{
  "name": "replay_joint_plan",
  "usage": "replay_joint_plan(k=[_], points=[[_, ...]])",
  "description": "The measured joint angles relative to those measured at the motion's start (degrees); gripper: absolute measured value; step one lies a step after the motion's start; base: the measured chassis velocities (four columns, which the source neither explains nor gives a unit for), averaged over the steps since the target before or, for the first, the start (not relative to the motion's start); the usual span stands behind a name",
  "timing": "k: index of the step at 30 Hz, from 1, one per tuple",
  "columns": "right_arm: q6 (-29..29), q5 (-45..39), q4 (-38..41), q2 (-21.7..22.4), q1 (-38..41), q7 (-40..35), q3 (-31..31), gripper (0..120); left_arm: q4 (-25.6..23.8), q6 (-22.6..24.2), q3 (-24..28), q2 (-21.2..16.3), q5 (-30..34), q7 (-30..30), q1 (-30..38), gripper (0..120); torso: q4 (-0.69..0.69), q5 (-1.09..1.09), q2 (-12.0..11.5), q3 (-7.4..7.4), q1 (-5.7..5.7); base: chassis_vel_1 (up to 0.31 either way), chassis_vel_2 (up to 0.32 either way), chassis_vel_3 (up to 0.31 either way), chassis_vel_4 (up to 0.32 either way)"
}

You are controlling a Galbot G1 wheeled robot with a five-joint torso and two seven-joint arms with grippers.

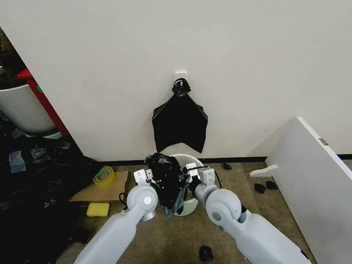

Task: Place the garbage bag over the trash bin.

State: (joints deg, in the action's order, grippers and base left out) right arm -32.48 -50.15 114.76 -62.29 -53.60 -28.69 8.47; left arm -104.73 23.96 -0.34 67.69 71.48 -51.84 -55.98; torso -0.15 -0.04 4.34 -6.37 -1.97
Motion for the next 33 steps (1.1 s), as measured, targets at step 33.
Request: replay_joint_plan(k=[33], points=[[2.0,2.4,5.2,8.7,-4.9,0.6,-7.3,0,-10.5,-2.8,-6.8,-4.5,-0.1,3.4,-12.3,0,0.01,0.01,0.0,0.02,0.00,0.000,0.000,0.000,0.000]])
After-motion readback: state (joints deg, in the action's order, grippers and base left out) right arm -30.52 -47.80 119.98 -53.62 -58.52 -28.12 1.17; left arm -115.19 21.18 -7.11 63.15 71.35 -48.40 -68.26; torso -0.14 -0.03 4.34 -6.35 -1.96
